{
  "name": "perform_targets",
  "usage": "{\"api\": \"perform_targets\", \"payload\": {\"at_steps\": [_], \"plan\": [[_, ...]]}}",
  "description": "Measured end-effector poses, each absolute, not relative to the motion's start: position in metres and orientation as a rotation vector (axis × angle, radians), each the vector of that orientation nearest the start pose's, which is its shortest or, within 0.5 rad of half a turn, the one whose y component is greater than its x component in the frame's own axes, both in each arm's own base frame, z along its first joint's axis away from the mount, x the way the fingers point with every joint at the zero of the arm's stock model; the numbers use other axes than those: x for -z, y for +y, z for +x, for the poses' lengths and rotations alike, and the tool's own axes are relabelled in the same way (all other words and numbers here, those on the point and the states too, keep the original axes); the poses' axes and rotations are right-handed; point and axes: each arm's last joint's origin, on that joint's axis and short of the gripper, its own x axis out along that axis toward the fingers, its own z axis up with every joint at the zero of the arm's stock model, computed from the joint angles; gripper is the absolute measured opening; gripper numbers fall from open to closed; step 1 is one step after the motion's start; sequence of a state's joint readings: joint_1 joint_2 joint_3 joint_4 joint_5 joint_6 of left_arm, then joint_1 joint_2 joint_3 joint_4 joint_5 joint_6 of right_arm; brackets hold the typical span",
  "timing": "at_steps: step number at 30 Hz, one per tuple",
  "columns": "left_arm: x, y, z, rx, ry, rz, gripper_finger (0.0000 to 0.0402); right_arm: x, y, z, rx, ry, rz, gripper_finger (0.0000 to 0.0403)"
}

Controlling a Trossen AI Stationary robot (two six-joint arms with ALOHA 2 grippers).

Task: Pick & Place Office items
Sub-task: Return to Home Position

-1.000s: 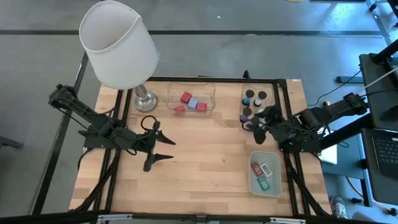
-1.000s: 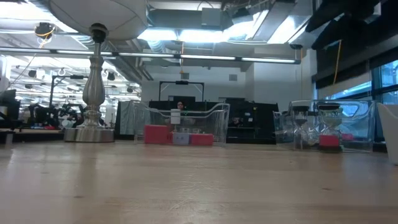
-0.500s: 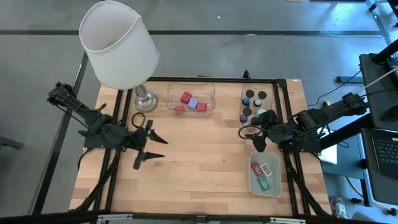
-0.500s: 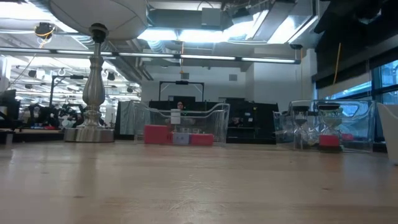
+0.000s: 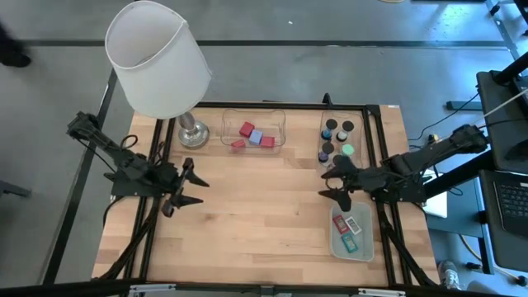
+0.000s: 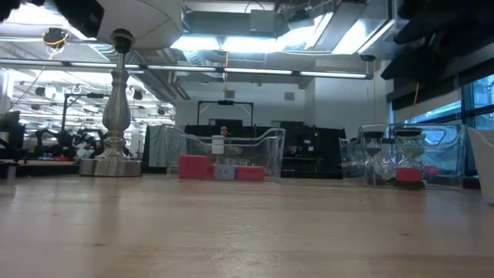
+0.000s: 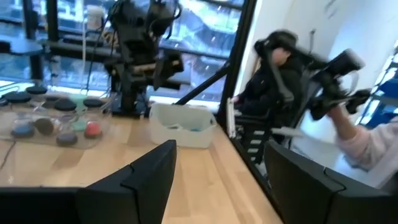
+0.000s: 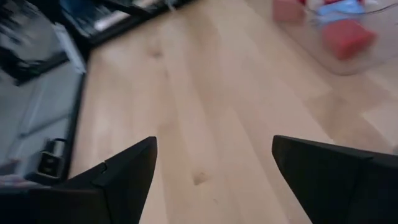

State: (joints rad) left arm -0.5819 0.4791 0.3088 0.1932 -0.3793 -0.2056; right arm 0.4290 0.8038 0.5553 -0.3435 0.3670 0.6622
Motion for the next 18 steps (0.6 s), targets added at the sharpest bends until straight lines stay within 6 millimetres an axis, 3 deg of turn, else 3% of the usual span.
{"api": "perform_targets", "payload": {"at_steps": [10,18], "plan": [[-0.211,-0.053,0.099,0.238,-0.138,-0.239,0.0239,-0.19,0.053,0.133,-0.129,0.239,0.461,0.0322],[-0.199,-0.05,0.093,0.245,-0.234,-0.2,0.024,-0.18,0.047,0.118,-0.295,0.099,0.422,0.0322]]}}
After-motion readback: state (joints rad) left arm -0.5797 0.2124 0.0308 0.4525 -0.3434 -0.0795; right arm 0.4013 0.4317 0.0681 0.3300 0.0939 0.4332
